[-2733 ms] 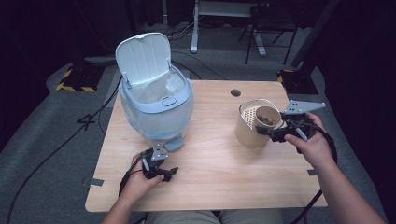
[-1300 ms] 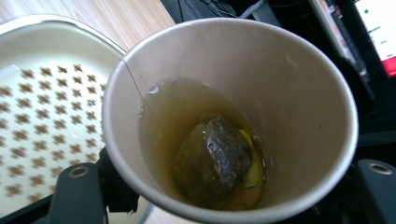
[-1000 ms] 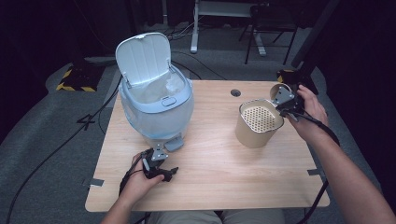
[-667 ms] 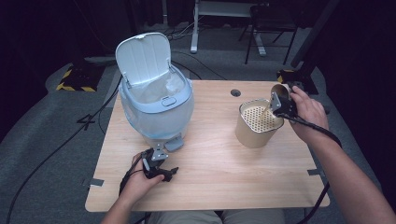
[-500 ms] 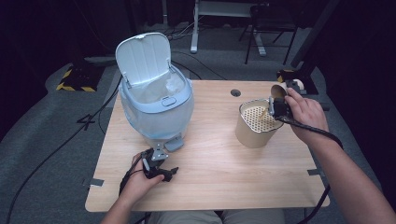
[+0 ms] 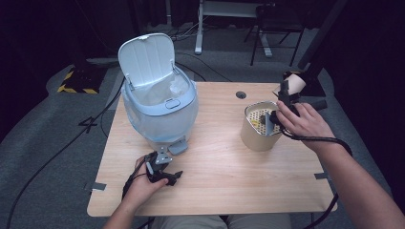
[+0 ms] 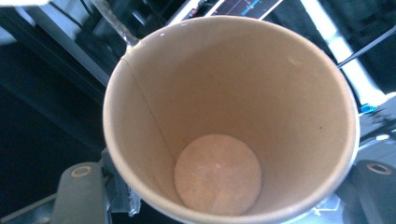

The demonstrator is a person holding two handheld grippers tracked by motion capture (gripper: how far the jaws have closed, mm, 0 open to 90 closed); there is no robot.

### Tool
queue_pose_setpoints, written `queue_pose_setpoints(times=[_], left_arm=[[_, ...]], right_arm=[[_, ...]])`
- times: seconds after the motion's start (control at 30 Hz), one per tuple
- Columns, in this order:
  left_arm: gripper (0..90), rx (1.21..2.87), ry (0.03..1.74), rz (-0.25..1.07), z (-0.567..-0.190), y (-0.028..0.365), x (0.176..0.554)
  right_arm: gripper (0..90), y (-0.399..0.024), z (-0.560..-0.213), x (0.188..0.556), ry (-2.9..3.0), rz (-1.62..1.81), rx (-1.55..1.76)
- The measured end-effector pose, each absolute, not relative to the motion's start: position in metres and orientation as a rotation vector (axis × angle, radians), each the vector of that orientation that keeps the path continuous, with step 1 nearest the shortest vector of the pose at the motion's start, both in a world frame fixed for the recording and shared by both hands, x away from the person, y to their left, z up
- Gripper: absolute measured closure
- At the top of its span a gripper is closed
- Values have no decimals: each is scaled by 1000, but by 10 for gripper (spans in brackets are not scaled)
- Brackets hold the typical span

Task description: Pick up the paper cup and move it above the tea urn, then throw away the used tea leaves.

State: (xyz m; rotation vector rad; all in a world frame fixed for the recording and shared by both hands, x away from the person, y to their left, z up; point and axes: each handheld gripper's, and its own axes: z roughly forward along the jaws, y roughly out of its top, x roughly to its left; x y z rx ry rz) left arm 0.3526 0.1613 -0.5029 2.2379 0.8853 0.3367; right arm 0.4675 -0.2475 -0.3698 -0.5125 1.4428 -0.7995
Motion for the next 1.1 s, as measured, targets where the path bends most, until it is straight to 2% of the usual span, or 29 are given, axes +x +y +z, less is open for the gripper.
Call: queue_pose_setpoints(times=[0.4,0.77,0.87,1.1], left_arm=[[193,2231,887,333,-503,161,353],[186,2238,885,333,-503,160,354],[186,2239,881,334,-503,160,354],[186,2237,885,334,-503,160,353]], right_arm=[[300,-243,-370,467,1395,-829,-556],[293,-247,-363,464,1472,-726,-462],[289,-249,-358,461,1553,-604,-378],[282,-262,-330,462,1841,-32,61]])
